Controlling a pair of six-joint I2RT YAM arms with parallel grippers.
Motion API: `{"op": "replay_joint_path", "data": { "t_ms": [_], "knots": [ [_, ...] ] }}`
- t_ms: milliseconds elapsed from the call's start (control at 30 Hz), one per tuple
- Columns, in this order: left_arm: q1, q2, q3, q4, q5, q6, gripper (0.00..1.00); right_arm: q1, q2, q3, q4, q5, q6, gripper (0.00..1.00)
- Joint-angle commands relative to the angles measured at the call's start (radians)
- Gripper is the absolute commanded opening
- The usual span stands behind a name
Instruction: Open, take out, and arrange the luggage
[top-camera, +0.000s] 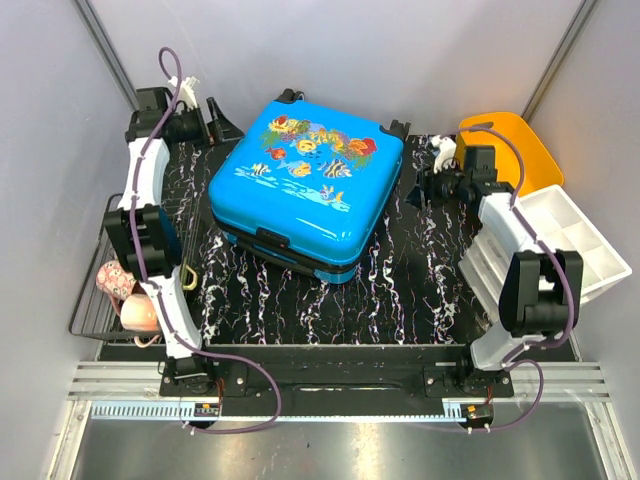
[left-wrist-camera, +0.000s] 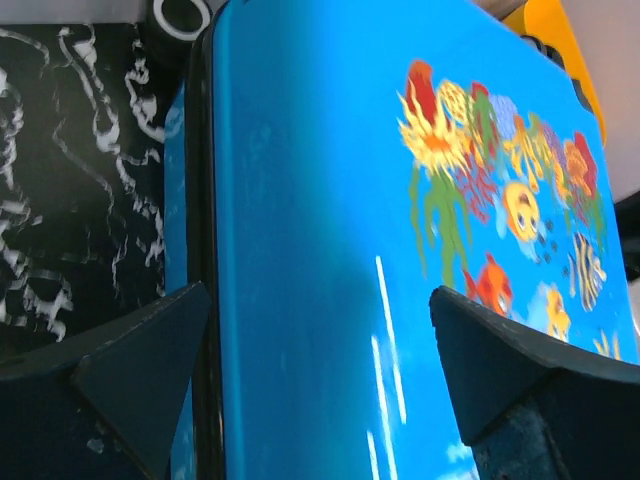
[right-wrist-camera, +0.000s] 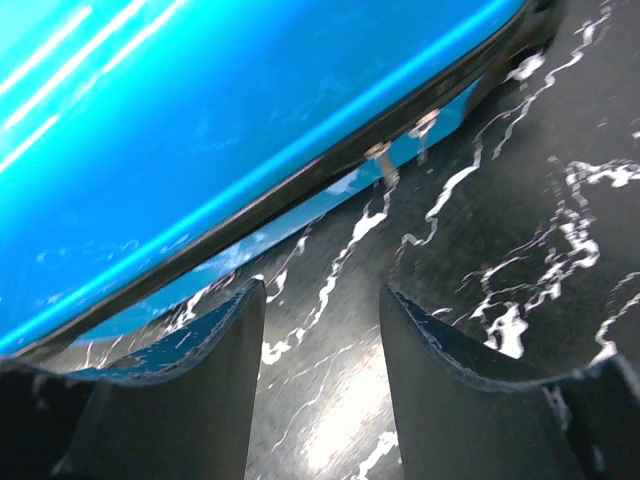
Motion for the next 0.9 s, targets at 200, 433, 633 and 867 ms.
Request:
{"op": "replay_joint_path", "data": {
  "t_ms": [200, 433, 633, 867],
  "knots": [
    [-0.188, 0.237, 0.092, 0.313, 0.29, -0.189, 0.91, 0.037, -0.24, -0.225, 0.006, -0.117, -0.139, 0.57],
    [-0.246, 0.363, 0.254, 0.393, 0.396, -0.319, 0.73, 0.144, -0.327, -0.383, 0.032, -0.065, -0.204, 0.56],
    [-0.167, 0.245, 0.279, 0.308, 0.196, -0.229, 0.91, 0.3, -0.377, -0.443, 0.161, 0.029, -0.114, 0.56],
    [-0.02, -0.059, 0.169, 0.093, -0.104, 0.022, 0.99, 0.489, -0.342, -0.414, 0.346, 0.195, 0.032, 0.55]
  ]
}}
